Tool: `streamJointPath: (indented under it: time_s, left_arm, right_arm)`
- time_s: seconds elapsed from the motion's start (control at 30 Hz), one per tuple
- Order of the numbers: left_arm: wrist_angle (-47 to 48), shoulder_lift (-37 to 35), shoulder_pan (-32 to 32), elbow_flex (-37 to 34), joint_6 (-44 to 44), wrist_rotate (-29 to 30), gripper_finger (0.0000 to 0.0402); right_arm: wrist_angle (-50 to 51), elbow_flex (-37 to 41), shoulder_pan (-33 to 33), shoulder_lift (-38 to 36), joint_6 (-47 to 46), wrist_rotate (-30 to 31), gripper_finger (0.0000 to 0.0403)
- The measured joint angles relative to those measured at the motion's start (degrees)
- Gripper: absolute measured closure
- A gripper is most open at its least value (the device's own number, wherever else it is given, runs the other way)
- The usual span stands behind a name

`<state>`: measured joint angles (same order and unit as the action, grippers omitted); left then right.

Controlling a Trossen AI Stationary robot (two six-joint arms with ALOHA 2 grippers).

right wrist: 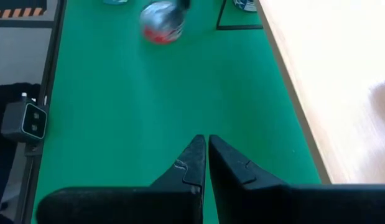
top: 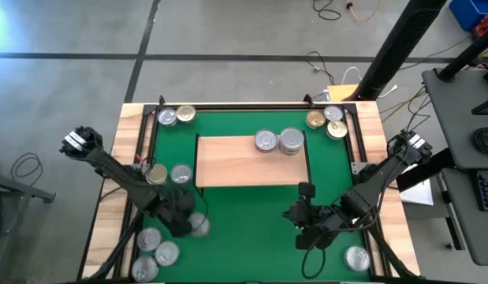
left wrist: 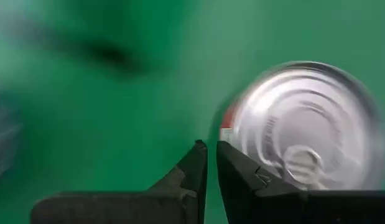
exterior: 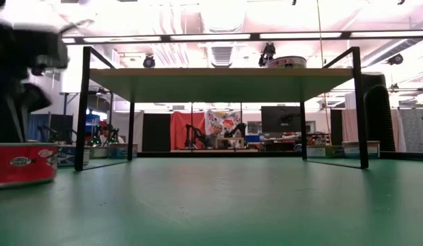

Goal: Stack canned seafood by type on shelf
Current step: Stack the red tuna can on top of the red tuna can on the shelf

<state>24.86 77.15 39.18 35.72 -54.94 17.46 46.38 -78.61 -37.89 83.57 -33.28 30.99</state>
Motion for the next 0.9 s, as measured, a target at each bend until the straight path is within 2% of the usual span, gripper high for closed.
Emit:
streamJointPath:
  time_s: [0.1, 0.17, 0.33, 0.43, 0.6, 0.7, 0.9]
  left_arm:
    - [-9.3, 1.5, 1.5, 1.6, 7.8, -2.0, 0.0381]
    - [-8.7, 2.0, 2.9, 3.3, 8.7, -2.0, 0.0381]
    - [-4.3, 1.8, 7.0, 6.1, -0.1, -1.4, 0.0381]
    - [-9.0, 3.4, 9.4, 6.1, -4.4, -1.1, 0.0381]
    - [-16.8, 10.2, 11.1, 8.7, -5.0, -1.6, 0.0392]
    - [-15.6, 15.7, 11.4, 13.3, -4.5, -2.8, 0.0400]
    - [-6.7, 25.3, 13.1, 23.4, -6.3, -5.4, 0.0401]
  right_arm:
    - [0.0, 0.0, 0.0, 0.0, -1.0, -0.5, 0.0390]
    - [0.0, 0.0, 0.0, 0.0, -1.3, -1.4, 0.0390]
    - [0.1, 0.0, 0.0, 0.0, -0.7, -1.5, 0.0390]
    - [0.2, 0.0, 0.0, 0.0, 0.4, -1.5, 0.0390]
    - [0.2, 0.2, 0.0, 0.0, 3.0, -1.5, 0.0390]
    - [0.1, 0.2, 0.0, 0.0, 3.9, -1.4, 0.0390]
    - [0.2, 0.3, -0.3, 0.0, 2.7, -1.5, 0.0390]
